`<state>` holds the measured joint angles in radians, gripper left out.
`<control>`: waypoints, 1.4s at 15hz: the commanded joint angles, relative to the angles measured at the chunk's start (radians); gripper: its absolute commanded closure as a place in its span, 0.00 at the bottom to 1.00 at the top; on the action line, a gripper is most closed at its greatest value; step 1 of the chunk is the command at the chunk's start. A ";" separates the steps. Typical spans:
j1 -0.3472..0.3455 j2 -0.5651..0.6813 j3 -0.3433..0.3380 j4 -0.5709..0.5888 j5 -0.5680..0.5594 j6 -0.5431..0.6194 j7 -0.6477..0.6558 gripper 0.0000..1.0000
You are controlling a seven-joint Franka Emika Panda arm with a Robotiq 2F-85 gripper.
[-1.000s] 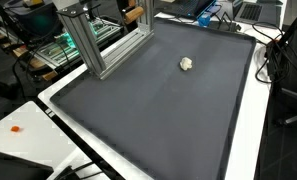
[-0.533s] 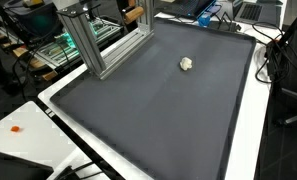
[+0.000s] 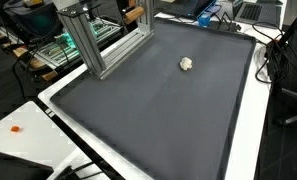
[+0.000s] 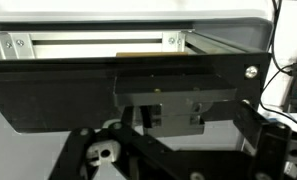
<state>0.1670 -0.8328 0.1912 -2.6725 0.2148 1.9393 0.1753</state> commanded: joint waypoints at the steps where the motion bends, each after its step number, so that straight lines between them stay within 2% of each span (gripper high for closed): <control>1: 0.005 -0.021 0.016 -0.033 0.002 0.016 0.012 0.00; 11: -0.003 -0.009 0.049 -0.034 -0.021 0.043 0.029 0.00; 13: -0.006 -0.004 0.059 -0.034 -0.031 0.042 0.036 0.06; 14: -0.009 -0.003 0.063 -0.033 -0.036 0.042 0.041 0.06; 17: -0.012 0.001 0.073 -0.029 -0.049 0.040 0.053 0.16; 18: -0.013 0.002 0.074 -0.027 -0.055 0.040 0.057 0.28; 20: -0.014 0.006 0.077 -0.026 -0.066 0.040 0.066 0.38; 21: -0.016 0.008 0.077 -0.025 -0.078 0.039 0.070 0.49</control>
<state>0.1556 -0.8304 0.2522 -2.6819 0.1573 1.9662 0.2178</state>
